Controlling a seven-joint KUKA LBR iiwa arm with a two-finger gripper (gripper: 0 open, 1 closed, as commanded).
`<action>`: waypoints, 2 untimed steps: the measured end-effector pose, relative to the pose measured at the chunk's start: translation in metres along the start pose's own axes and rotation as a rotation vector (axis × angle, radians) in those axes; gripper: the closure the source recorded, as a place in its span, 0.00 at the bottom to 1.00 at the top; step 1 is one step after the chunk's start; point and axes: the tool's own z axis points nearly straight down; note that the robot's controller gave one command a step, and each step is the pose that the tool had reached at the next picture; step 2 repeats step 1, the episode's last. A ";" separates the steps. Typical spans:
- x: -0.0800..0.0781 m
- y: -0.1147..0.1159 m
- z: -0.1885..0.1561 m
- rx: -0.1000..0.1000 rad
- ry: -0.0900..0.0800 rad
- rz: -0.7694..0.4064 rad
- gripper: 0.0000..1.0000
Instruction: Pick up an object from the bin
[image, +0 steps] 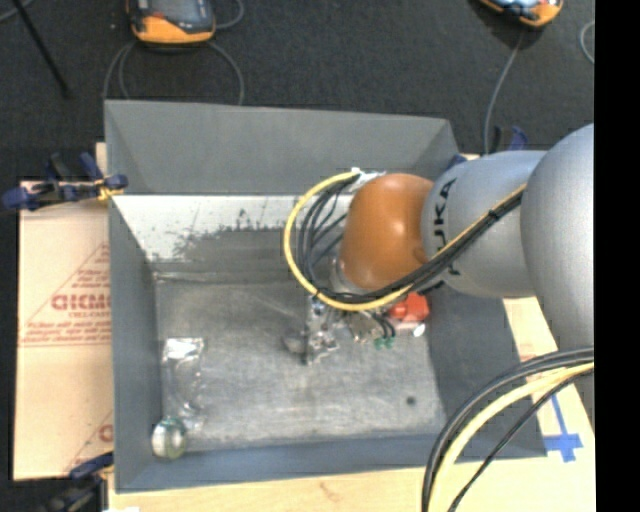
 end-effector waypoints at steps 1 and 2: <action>0.000 -0.016 -0.129 0.005 0.002 0.009 1.00; 0.000 -0.016 -0.129 0.005 0.002 0.009 1.00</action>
Offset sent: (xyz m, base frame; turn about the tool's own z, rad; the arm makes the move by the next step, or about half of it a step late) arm -0.0015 -0.0147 0.1239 0.0038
